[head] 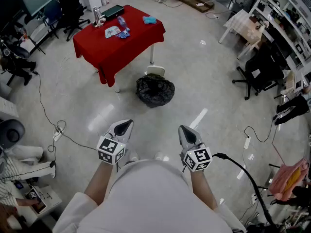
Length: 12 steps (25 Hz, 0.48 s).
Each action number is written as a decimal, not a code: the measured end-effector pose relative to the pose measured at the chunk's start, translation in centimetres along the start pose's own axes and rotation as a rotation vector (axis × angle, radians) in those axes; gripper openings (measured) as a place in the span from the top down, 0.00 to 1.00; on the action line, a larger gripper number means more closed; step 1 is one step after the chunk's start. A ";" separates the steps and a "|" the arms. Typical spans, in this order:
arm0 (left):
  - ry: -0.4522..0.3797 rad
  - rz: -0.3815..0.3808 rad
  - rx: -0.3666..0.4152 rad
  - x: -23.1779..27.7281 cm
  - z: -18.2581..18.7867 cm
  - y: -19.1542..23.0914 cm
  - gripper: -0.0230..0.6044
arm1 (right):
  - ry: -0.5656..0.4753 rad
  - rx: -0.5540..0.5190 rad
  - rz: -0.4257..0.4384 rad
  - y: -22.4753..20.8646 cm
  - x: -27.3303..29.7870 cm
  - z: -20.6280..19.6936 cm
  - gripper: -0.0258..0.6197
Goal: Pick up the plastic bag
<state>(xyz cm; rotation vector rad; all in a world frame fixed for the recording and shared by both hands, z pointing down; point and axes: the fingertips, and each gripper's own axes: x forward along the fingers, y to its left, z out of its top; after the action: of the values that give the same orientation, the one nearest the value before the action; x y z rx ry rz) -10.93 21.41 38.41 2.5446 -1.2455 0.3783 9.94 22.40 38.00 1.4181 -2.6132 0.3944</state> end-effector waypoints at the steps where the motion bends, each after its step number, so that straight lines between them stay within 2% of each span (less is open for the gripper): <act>1: 0.000 -0.001 0.001 0.1 0.1 -0.1 0.95 | 0.000 0.000 0.000 -0.1 0.0 0.1 0.96; 12: 0.013 0.002 0.006 1.0 0.0 -1.4 0.95 | 0.008 0.000 0.018 -1.3 -0.1 0.0 0.96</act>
<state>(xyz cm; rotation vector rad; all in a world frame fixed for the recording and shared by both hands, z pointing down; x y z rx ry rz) -9.17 21.49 38.57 2.5420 -1.2440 0.3986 11.09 21.85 38.19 1.3910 -2.6219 0.4014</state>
